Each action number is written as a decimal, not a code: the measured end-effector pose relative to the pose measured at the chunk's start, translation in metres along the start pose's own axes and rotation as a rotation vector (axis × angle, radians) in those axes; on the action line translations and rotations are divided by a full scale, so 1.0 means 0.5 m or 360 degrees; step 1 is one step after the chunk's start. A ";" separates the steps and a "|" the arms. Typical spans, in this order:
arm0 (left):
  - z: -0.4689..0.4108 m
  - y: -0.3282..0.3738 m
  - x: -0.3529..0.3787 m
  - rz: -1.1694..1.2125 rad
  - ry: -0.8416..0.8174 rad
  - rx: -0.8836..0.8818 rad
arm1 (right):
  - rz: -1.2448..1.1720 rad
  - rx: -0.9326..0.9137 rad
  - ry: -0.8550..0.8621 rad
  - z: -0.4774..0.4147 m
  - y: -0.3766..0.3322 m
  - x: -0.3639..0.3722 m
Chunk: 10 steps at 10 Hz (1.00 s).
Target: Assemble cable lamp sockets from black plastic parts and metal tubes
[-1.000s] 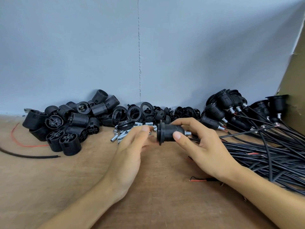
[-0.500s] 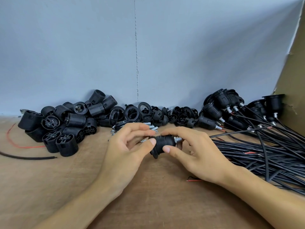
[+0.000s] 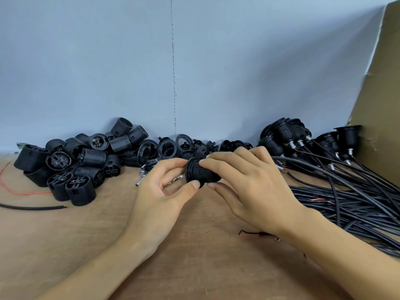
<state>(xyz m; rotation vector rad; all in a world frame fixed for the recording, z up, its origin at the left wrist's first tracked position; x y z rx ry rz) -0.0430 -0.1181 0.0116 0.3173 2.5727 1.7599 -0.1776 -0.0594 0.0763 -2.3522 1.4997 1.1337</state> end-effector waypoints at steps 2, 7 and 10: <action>0.014 -0.015 0.025 -0.0276 -0.0136 -0.0021 | -0.0360 0.0725 0.0164 0.014 0.148 0.005; 0.010 -0.043 0.049 -0.0529 -0.0318 -0.0103 | -0.0570 0.2101 0.0797 0.176 0.476 0.038; 0.015 -0.041 0.056 -0.0538 -0.0326 -0.0152 | 0.0135 0.1825 0.0488 0.128 0.413 -0.003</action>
Point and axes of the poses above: each hand's wrist, its own z-axis away from the middle knuckle, its own x-axis out of the palm, y = z × x, the point moved 10 cm from there along -z, towards the middle knuckle
